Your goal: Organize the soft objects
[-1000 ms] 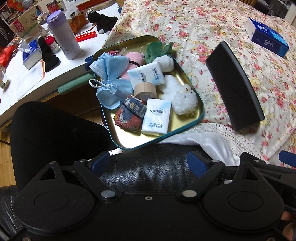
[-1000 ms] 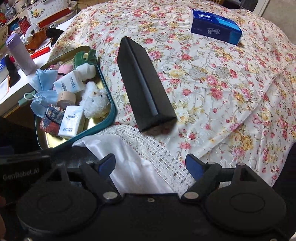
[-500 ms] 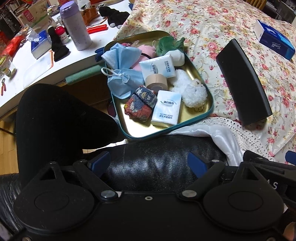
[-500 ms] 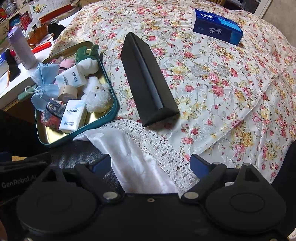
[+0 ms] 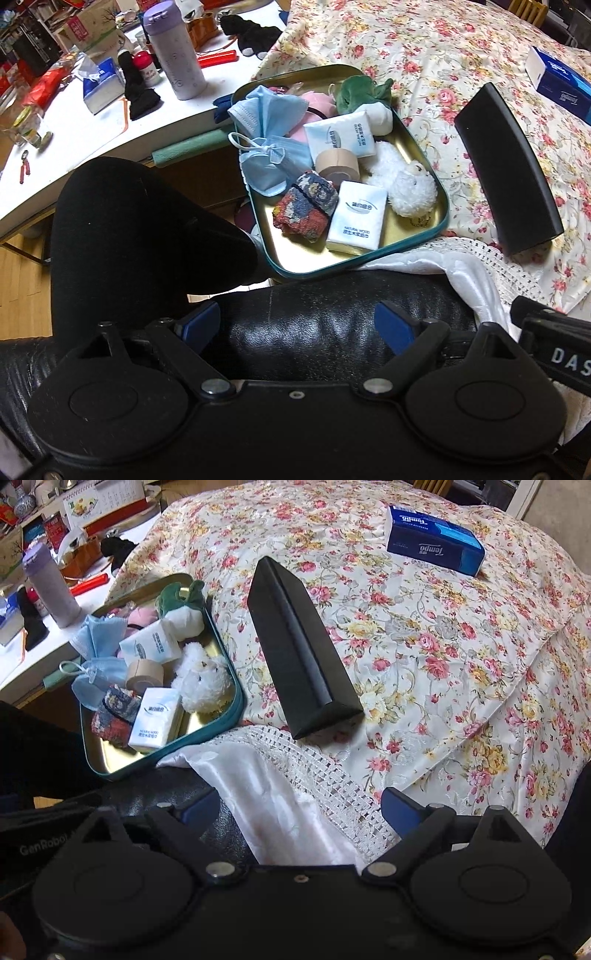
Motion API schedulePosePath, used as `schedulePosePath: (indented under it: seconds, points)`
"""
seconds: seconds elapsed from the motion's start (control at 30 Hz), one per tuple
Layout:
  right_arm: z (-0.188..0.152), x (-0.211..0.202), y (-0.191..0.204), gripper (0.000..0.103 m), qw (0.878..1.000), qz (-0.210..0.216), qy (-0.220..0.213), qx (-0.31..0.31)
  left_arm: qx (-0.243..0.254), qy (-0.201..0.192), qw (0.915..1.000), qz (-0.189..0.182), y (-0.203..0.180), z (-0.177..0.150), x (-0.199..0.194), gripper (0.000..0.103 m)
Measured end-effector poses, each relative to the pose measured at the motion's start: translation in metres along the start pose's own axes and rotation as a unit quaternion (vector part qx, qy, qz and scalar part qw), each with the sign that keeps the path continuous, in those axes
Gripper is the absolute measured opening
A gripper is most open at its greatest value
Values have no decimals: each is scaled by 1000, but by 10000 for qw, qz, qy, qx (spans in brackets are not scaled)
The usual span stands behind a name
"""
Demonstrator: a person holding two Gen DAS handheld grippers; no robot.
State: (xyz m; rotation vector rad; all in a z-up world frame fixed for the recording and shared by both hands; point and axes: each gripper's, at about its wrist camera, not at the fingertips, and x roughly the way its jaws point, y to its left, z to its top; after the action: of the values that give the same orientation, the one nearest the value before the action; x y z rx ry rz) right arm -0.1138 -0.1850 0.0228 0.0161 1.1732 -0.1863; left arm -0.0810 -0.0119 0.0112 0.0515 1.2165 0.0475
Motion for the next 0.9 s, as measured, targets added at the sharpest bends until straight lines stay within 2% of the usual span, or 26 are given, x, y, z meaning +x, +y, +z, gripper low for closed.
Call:
schedulePosePath:
  seconds: [0.3,0.9]
  points:
    - [-1,-7,4,96,9998,93,-170,-83,-57,-22,9999,102,2,0,1,88]
    - [-3,-6,8,96,9997,102,-141,-182,-100,78,9999,96,3,-4,5,89]
